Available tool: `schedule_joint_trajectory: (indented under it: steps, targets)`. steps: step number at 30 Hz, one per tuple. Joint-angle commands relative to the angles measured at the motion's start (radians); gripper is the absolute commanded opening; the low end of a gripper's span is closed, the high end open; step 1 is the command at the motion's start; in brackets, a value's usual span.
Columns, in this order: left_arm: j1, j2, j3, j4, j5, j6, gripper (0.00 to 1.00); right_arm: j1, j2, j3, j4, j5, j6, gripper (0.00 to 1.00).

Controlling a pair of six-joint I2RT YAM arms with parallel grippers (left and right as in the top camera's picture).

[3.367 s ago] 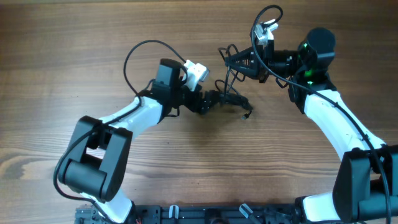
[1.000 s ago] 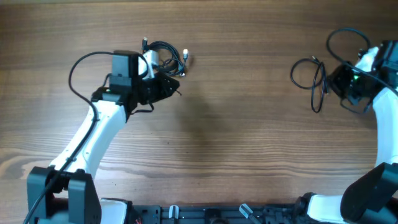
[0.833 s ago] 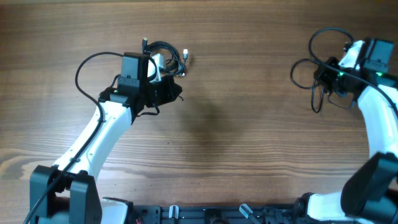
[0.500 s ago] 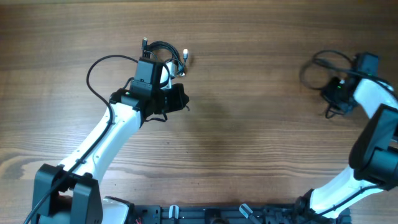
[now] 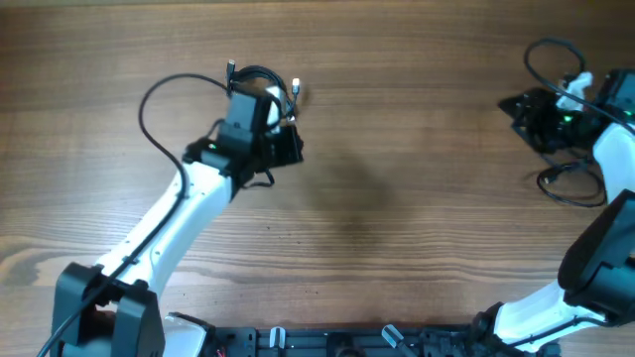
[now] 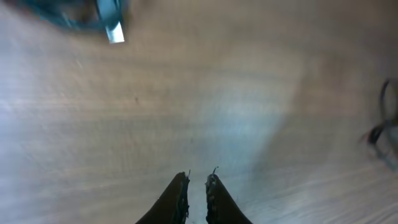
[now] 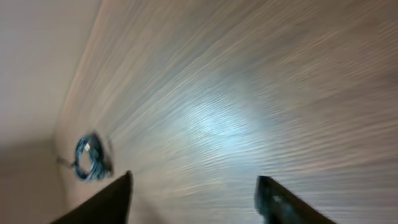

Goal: Untangle cables

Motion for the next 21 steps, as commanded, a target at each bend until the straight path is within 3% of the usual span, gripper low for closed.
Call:
schedule_joint_trajectory:
  steps: [1,3,4,5,8,9,10,14,18,21]
  targets:
    - [0.071,-0.013,0.065,0.053,-0.054,0.002,0.38,0.069,-0.017,0.016,-0.002,-0.046,0.02,1.0]
    - [0.103,-0.005,0.065,0.087,-0.143,0.002,0.4,0.101,-0.016,0.016,-0.001,0.01,0.113,1.0]
    - [0.118,-0.001,0.064,0.09,-0.191,0.002,0.45,0.117,-0.016,0.016,0.0,0.067,0.171,1.0]
    - [0.126,0.002,0.062,0.09,-0.21,0.002,0.61,0.124,-0.016,0.016,0.0,0.119,0.215,1.0]
    - [0.132,0.031,0.061,0.098,-0.249,0.001,0.67,0.128,-0.016,0.016,0.0,0.288,0.361,1.0]
    - [0.132,0.053,0.061,0.11,-0.248,0.001,0.8,0.128,-0.016,0.016,0.002,0.344,0.416,1.0]
    - [0.132,0.075,0.061,0.123,-0.248,0.001,0.84,0.128,-0.016,0.016,0.004,0.39,0.459,1.0]
    - [0.132,0.19,0.061,0.217,-0.249,0.001,0.77,0.128,-0.016,0.016,0.004,0.472,0.563,1.0]
    - [0.134,0.307,0.061,0.344,-0.26,0.001,0.74,0.128,-0.016,0.016,0.003,0.471,0.565,1.0]
    - [0.134,0.378,0.061,0.406,-0.313,-0.006,0.66,0.128,-0.016,0.016,0.004,0.471,0.564,1.0]
